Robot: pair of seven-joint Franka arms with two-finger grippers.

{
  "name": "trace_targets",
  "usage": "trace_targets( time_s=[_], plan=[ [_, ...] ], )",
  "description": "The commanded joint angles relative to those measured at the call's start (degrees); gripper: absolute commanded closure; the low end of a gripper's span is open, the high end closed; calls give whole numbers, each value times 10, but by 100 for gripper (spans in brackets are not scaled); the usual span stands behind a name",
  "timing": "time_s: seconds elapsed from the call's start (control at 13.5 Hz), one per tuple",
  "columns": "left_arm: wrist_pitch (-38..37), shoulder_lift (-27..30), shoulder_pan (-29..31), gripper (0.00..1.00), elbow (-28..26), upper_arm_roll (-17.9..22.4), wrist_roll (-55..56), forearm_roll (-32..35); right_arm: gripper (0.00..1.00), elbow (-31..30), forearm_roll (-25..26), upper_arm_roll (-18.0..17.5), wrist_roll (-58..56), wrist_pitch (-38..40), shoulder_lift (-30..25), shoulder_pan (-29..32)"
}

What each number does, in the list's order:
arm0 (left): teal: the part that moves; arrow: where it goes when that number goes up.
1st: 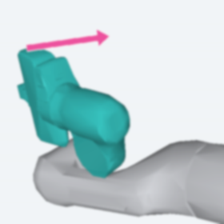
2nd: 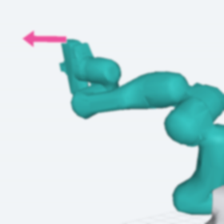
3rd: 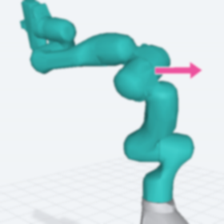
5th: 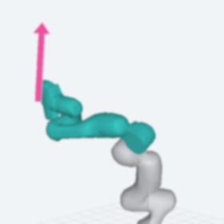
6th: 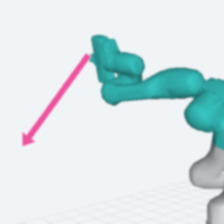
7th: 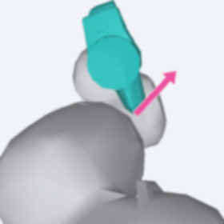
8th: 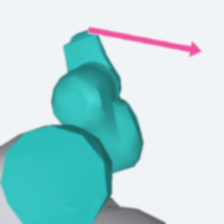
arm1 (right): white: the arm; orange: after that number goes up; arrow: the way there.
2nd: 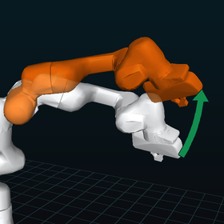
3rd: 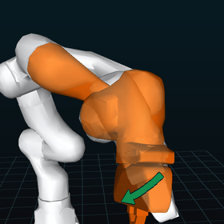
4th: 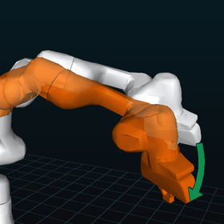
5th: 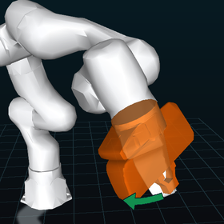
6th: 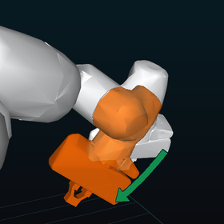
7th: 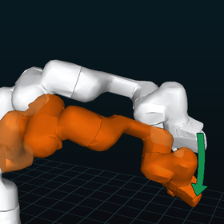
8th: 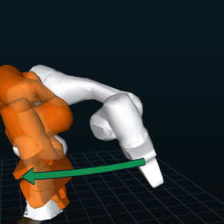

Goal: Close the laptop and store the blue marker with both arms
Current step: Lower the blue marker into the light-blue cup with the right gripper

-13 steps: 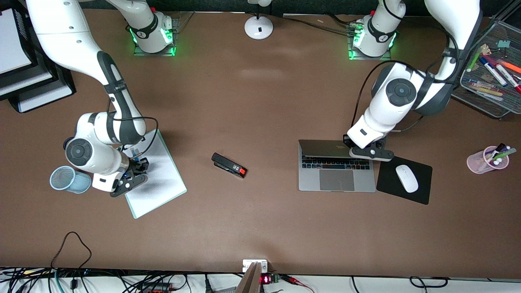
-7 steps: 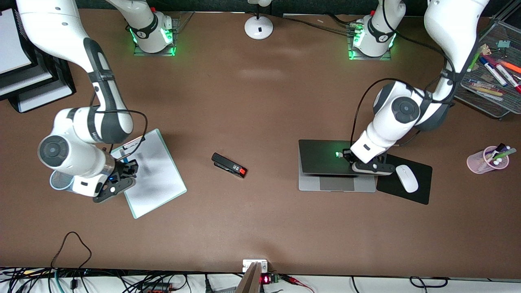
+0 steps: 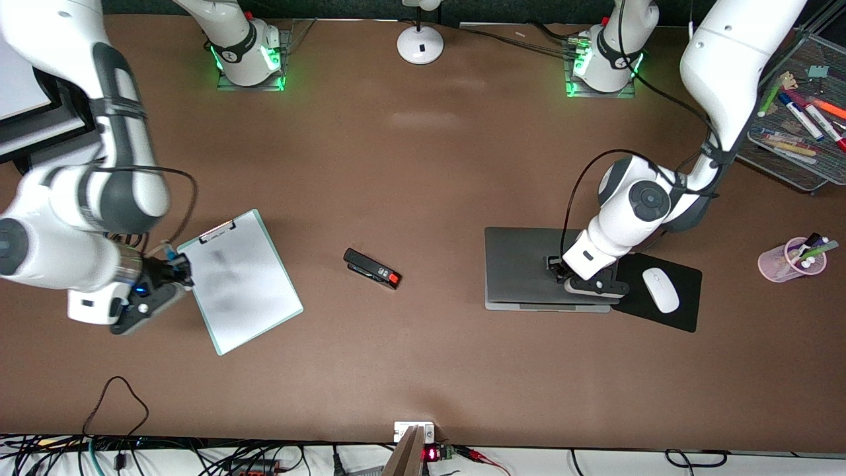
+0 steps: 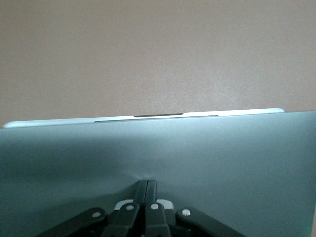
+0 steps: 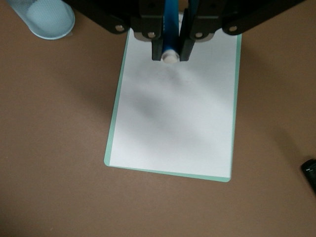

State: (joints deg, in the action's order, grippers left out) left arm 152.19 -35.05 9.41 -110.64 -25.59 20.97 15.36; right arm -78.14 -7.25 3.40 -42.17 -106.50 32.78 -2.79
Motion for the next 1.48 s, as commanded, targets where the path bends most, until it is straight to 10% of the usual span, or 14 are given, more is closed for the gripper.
trace_targets(
  time_s=[0.0,0.89,1.41],
  plan=[
    [22,-37,-11,100,18,6,7,44,100,40,-41,-3,-110,56,-11,38],
    [52,-28,-20,100,18,31,4,54,100,51,-329,-3,-636,64,35,231],
    [-200,112,-23,98,23,-2,2,56,100,48,-411,-5,-741,68,76,256]
  ],
)
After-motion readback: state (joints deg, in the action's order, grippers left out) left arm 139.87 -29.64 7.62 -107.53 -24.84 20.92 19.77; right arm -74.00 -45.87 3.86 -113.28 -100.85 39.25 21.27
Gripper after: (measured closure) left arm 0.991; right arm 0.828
